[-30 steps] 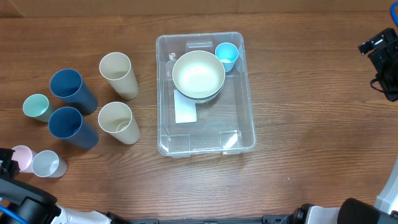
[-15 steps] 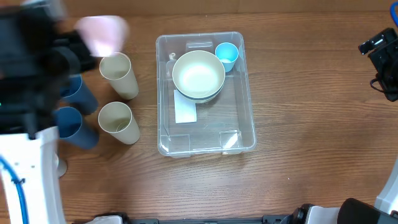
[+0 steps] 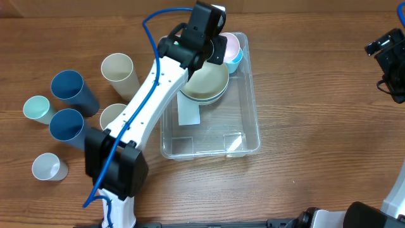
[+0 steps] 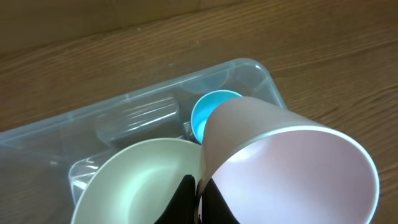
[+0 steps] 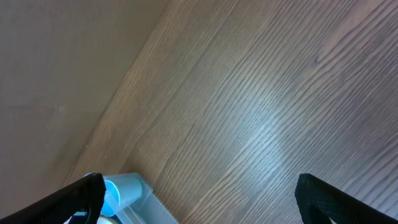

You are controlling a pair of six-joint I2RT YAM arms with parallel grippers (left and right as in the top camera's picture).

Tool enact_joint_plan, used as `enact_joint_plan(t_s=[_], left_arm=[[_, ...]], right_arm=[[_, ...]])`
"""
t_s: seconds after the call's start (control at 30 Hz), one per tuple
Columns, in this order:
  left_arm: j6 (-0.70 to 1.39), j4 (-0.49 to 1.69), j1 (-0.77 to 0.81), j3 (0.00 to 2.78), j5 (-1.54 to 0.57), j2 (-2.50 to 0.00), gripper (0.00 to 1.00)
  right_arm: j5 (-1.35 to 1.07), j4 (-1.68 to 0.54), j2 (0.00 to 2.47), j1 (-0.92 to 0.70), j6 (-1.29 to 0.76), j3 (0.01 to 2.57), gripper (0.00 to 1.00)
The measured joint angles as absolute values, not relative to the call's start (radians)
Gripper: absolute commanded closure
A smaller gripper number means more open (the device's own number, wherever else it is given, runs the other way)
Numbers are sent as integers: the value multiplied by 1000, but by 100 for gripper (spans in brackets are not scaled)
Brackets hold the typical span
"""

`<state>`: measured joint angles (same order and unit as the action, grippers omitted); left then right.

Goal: Pack container
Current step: 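Drop the pink cup into the light-blue cup in the bin, then grasp the mint-green cup with the left gripper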

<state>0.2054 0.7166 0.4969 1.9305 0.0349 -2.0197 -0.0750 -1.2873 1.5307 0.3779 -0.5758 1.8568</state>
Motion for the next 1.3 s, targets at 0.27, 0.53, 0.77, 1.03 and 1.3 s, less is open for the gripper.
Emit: enact_joint_plan(t_s=[0.27,0.53,0.77,1.03,1.3], left_arm=[[199,683,497,1931,35,-2103,32],[203,999,458,2210,103,-2011,31],[344,1439,171,2334,253,-1701,24],[446,1655,-468,2294,240,-1800,24],[339,1502,-694,2159,14,-2082,35]], right_arm=[[-75,-1288,1531,378,-576,1857,0],[-75,-1287,1531,378,-576,1857,0],[-75,-1287,1531,378,-577,1857,0],[-75,-1288,1531,378,-576,1857,0],[-75,-1287,1531,378,-576,1857,0]])
